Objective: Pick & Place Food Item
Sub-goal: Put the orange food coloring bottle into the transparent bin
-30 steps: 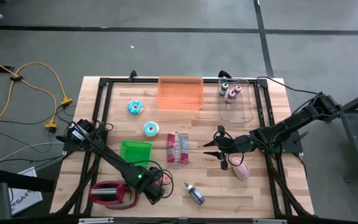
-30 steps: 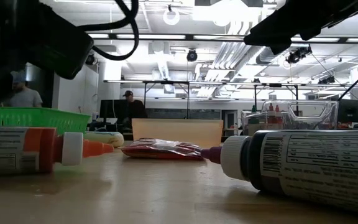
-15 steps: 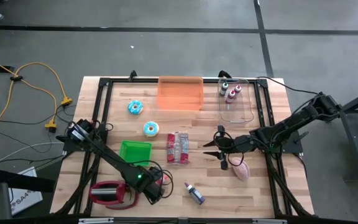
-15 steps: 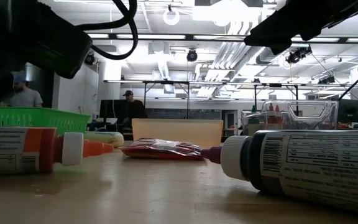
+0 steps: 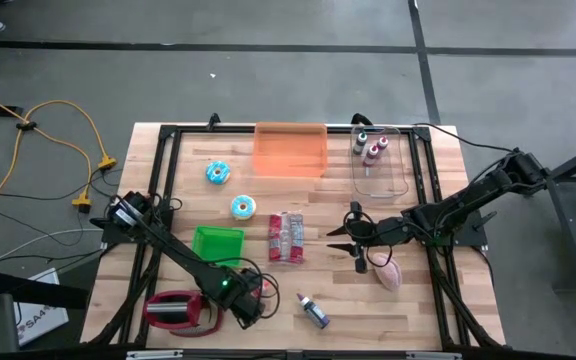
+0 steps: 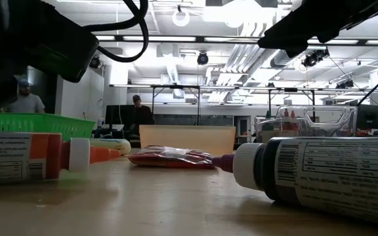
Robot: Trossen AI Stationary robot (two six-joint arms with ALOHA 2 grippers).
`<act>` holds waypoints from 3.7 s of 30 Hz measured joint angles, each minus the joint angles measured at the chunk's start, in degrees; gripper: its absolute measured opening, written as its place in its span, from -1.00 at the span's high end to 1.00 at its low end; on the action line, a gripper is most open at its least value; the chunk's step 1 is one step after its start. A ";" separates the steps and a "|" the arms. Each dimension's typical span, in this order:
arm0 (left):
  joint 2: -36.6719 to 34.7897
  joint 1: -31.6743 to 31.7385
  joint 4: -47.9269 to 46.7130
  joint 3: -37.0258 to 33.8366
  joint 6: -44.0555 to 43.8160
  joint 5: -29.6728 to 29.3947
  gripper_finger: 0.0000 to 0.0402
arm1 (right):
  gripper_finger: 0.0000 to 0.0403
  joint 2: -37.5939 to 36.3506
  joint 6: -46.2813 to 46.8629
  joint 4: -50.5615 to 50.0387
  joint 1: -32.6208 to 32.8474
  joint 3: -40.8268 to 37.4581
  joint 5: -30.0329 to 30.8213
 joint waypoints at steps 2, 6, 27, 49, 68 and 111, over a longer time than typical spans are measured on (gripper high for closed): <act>-0.02 0.01 -0.02 0.00 1.03 -0.14 0.23 | 0.42 0.00 0.02 0.00 0.01 0.00 0.00; -1.02 0.82 0.38 0.04 3.22 -1.06 0.23 | 0.42 0.00 0.02 0.00 -0.01 0.00 0.00; -12.13 9.04 10.05 0.20 33.14 -16.20 0.23 | 0.42 0.32 -0.03 0.12 0.01 0.00 -2.96; -12.11 17.41 15.43 0.20 50.49 -15.02 0.23 | 0.42 10.62 -5.45 14.28 -1.51 0.02 -2.99; -12.09 18.82 18.38 0.20 53.76 -15.06 0.23 | 0.12 10.62 -6.34 18.31 -2.32 0.02 -7.83; -12.07 20.26 22.08 0.20 57.79 -14.99 0.23 | 0.46 10.58 -8.80 22.01 -3.09 0.02 -8.96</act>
